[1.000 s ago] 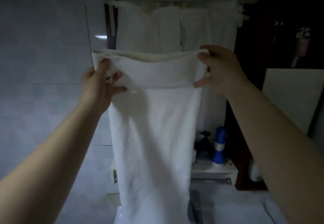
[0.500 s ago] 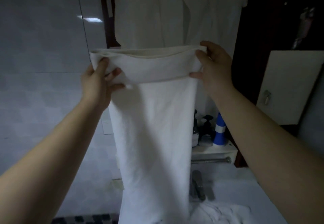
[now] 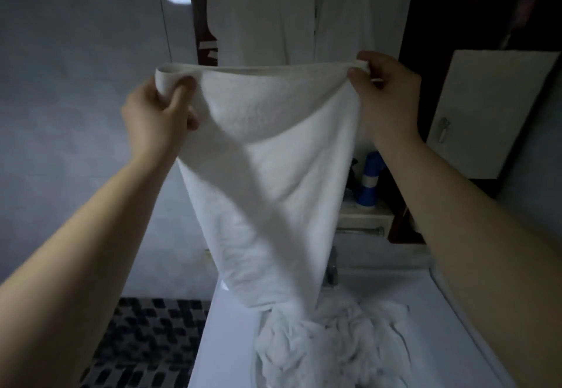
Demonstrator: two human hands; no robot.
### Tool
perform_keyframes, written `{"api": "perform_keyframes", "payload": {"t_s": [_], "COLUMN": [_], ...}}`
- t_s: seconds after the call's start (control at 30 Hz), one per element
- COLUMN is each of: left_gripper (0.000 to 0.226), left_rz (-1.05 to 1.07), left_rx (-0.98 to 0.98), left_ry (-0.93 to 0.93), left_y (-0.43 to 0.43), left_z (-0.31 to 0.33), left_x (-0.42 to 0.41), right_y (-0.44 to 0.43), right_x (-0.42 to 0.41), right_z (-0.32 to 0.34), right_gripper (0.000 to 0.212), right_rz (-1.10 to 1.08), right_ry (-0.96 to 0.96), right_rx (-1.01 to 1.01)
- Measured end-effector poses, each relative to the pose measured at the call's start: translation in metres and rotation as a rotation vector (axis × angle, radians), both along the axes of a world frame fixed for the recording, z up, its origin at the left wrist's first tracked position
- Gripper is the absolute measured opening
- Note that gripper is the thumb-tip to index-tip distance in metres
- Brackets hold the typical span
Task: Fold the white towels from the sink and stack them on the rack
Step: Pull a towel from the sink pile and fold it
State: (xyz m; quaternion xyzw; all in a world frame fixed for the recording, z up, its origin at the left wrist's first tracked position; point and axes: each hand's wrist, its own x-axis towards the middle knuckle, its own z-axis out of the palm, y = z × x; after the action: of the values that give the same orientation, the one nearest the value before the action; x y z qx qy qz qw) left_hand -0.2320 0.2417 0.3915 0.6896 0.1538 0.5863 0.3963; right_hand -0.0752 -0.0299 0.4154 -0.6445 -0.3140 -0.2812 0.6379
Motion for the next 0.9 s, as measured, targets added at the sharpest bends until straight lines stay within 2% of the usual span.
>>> {"api": "perform_keyframes", "payload": {"t_s": [0.07,0.13,0.37,0.53,0.8,0.9], "left_gripper": [0.04,0.038,0.038,0.036,0.037,0.047], "left_rz": [0.255,0.327,0.051,0.034,-0.002,-0.035], "left_rx": [0.167,0.235,0.051,-0.013,-0.209,-0.258], "left_ry": [0.075,0.078,-0.015,0.113,0.356,0.457], "left_y": [-0.007,-0.018,-0.068,-0.091,-0.098,-0.097], "left_z": [-0.013,-0.026,-0.088,-0.145,-0.245,-0.284], "left_x": [-0.019,-0.036,-0.084,-0.11,-0.129,-0.131], "right_y": [-0.015,-0.027,-0.056,-0.076,-0.089,-0.092], "right_x": [-0.012,-0.024,-0.06,-0.081,-0.088,-0.084], "right_z": [-0.015,-0.033,-0.094,-0.146,-0.249,-0.285], "right_gripper": [0.029,0.03,0.026,0.017,0.013,0.012], "right_rz": [0.03,0.044,0.132,0.207,0.206,0.19], "right_ry": [0.0,-0.004,0.046,0.165,0.369,0.472], "right_rx": [-0.023,-0.027,-0.018,-0.019,-0.216,-0.281]}}
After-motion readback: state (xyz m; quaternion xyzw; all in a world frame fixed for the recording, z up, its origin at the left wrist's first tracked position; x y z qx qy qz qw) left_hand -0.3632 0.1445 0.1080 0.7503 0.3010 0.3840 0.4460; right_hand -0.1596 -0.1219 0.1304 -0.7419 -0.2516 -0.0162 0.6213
